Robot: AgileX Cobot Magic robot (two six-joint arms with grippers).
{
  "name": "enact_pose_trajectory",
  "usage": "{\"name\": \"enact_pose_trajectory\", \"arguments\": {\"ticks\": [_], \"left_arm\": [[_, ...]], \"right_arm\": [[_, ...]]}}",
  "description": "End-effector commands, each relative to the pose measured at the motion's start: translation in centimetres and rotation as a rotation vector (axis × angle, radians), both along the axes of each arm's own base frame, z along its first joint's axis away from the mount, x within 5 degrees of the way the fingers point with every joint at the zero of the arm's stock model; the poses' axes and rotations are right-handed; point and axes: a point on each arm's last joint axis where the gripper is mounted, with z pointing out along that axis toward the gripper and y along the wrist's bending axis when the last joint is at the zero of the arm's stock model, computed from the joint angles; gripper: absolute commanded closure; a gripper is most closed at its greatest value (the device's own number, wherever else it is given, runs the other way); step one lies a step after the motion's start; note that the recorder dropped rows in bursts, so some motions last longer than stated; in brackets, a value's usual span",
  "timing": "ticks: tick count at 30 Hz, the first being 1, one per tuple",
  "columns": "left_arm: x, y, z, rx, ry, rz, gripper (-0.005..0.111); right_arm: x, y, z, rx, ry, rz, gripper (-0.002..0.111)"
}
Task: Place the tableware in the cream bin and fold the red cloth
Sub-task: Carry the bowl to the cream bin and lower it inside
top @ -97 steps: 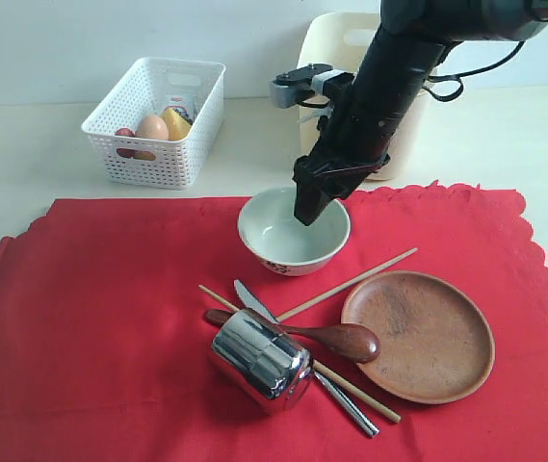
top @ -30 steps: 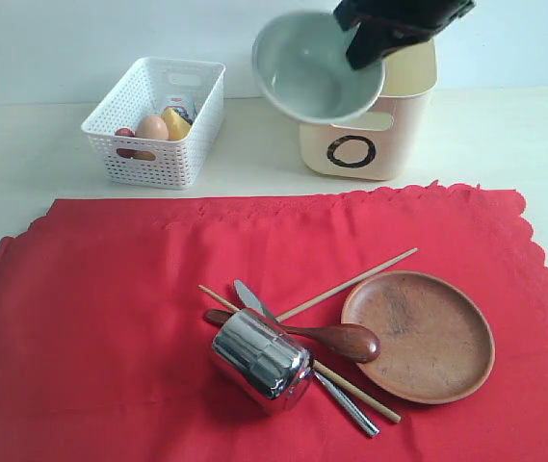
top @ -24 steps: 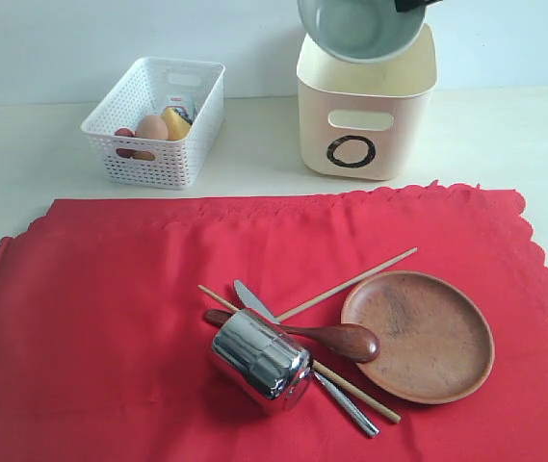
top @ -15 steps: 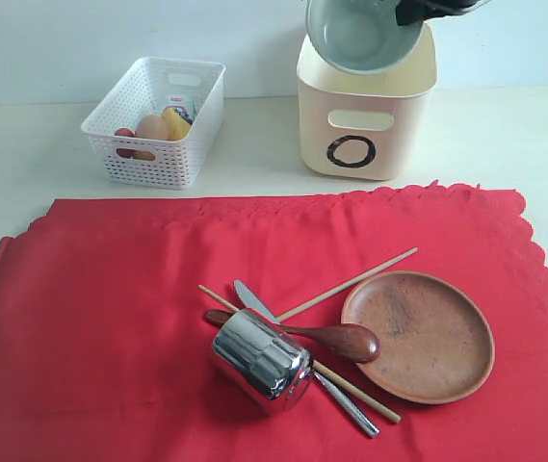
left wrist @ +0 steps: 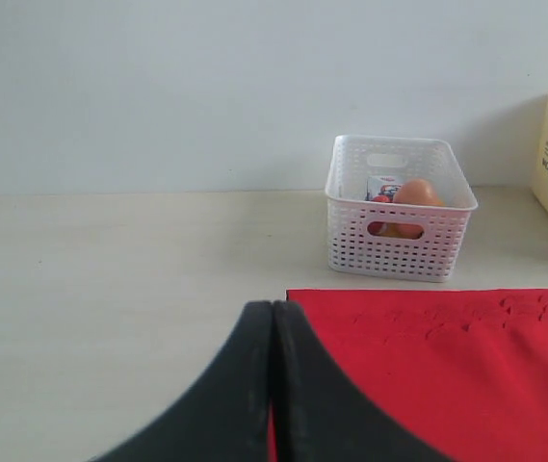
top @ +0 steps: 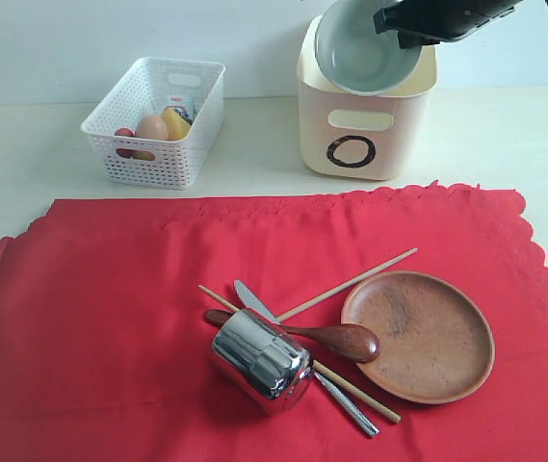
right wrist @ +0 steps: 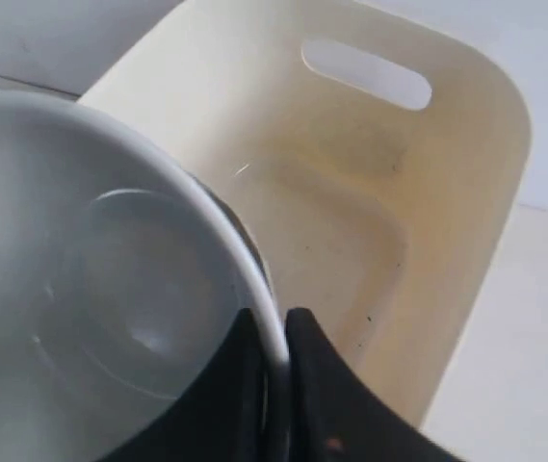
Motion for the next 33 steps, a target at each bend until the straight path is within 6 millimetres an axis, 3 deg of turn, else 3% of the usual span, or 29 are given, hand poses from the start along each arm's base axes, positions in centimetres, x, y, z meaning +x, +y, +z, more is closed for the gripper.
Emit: {"name": "enact_pose_trajectory", "arguments": {"ticks": [1, 7, 14, 24, 30, 33], "left_arm": [[0.0, 0.0, 0.0, 0.004, -0.006, 0.001, 0.107], [0.0, 0.0, 0.0, 0.004, -0.006, 0.001, 0.107], [0.0, 0.0, 0.0, 0.004, -0.006, 0.001, 0.107], [0.0, 0.0, 0.0, 0.004, -0.006, 0.001, 0.107], [0.0, 0.0, 0.0, 0.004, -0.006, 0.001, 0.107], [0.0, 0.0, 0.0, 0.004, -0.006, 0.001, 0.107]], "right_arm": [[0.7, -0.2, -1.6, -0.024, 0.002, -0.004, 0.108], [1.3, -0.3, -3.8, -0.027, 0.029, -0.01, 0.106], [1.5, -0.3, -5.0, -0.028, 0.043, -0.013, 0.091], [1.5, -0.2, -4.9, -0.008, 0.045, -0.024, 0.061], [1.0, 0.0, -4.7, 0.125, 0.128, -0.138, 0.06], [0.4, 0.1, -2.9, 0.16, 0.137, -0.156, 0.06]]}}
